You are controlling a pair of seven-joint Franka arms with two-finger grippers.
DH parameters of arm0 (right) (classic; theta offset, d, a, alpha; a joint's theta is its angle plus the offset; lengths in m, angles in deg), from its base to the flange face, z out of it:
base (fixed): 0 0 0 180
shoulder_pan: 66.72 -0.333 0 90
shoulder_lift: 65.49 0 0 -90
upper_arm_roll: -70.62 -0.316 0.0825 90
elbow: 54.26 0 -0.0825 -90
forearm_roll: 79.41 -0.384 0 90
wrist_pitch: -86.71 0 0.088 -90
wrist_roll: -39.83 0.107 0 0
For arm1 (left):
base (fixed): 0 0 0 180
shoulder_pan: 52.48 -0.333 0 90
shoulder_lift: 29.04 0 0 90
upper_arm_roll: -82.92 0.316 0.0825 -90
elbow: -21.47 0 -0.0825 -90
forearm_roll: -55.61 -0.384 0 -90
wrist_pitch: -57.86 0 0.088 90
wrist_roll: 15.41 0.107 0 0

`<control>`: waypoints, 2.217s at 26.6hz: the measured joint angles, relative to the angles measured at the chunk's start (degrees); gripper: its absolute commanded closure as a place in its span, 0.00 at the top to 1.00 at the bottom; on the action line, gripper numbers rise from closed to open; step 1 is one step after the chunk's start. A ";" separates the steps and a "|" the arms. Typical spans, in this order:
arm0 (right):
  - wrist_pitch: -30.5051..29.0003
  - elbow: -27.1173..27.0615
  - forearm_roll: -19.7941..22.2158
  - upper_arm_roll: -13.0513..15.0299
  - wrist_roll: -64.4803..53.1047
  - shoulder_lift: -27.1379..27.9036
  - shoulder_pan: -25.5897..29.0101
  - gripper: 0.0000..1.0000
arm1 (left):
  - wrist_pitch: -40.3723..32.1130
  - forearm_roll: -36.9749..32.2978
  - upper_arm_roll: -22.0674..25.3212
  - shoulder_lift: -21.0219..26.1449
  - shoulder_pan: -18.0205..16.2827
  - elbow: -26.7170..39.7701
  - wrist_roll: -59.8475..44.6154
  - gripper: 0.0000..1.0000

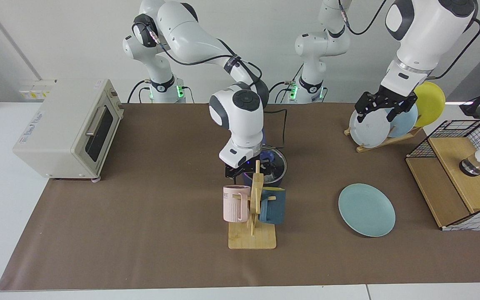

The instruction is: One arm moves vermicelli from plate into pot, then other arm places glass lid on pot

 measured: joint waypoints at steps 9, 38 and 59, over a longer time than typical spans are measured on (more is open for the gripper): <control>-1.39 0.68 0.01 -0.02 0.00 0.85 -0.02 0.96 | 0.00 0.00 0.00 0.00 0.00 0.00 0.00 1.00; -3.52 2.51 0.02 0.03 0.00 0.82 0.40 0.98 | 0.00 0.00 0.00 -0.01 0.00 0.00 0.00 1.00; 2.99 2.55 0.03 0.41 0.00 -2.97 0.48 0.98 | 0.00 0.00 0.00 -0.01 0.00 0.00 0.00 1.00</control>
